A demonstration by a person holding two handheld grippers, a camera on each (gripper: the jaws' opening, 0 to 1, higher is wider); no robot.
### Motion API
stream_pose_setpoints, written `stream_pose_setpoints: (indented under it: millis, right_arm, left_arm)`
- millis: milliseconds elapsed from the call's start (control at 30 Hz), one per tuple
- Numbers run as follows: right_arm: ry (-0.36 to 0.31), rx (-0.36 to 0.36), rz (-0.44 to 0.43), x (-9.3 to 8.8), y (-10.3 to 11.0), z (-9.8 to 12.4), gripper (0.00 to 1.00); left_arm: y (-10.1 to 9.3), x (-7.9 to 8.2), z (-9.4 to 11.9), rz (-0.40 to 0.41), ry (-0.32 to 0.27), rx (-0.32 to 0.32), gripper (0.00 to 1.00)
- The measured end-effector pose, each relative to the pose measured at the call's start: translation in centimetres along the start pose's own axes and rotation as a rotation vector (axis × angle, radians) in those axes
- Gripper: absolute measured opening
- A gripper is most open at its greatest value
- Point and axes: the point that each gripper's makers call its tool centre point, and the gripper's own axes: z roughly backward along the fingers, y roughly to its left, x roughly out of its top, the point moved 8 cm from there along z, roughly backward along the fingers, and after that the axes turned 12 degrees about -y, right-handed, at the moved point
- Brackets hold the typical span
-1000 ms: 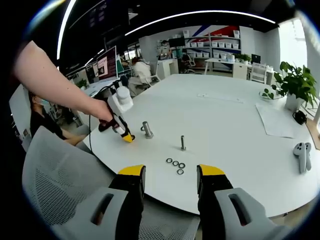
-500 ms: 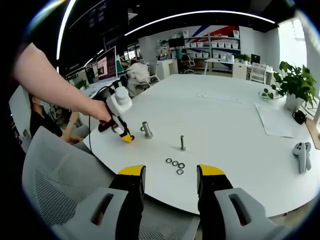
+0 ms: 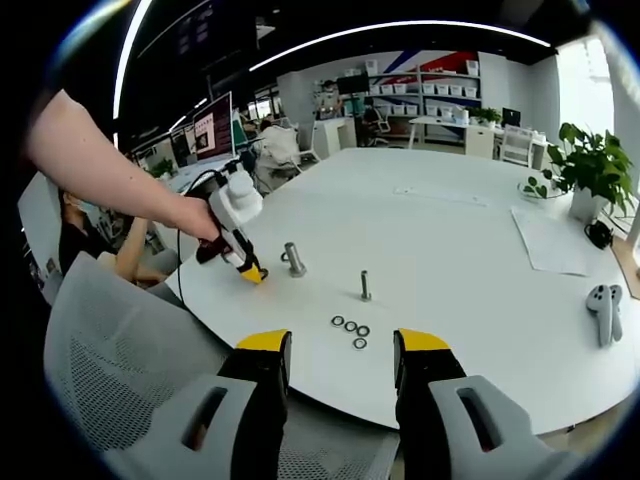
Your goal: Place the washer onto the threaded stud by aligning its center hole with the stud, sliding it down to the base, and recovering from edge contact or off-axis alignment until the washer reaches the visible bottom stop.
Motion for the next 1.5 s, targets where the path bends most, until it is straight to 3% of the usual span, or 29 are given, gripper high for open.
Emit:
stream_pose_setpoints:
  millis: [200,800,1067,1167,1500]
  right_arm:
    - [0.000,0.001,0.000,-0.1,-0.1,-0.1,0.44]
    - [-0.001,0.007,0.002,-0.1,0.1,0.0,0.44]
    - [-0.002,0.008,-0.001,-0.1,0.1,0.0,0.43]
    - [-0.005,0.008,-0.003,0.0,0.1,0.1,0.43]
    - [-0.008,0.006,-0.008,0.0,0.1,0.0,0.43]
  left_arm:
    - [1.0,1.6,0.4,-0.001,-0.041,-0.013,0.19]
    - [0.3,5.3,3.8,-0.063,-0.126,-0.063,0.19]
    - [0.0,7.2,3.5,-0.118,-0.139,-0.065,0.19]
    - [-0.8,7.5,3.1,-0.131,-0.134,-0.067,0.19]
    - [-0.5,8.0,2.2,-0.174,-0.120,-0.064,0.19]
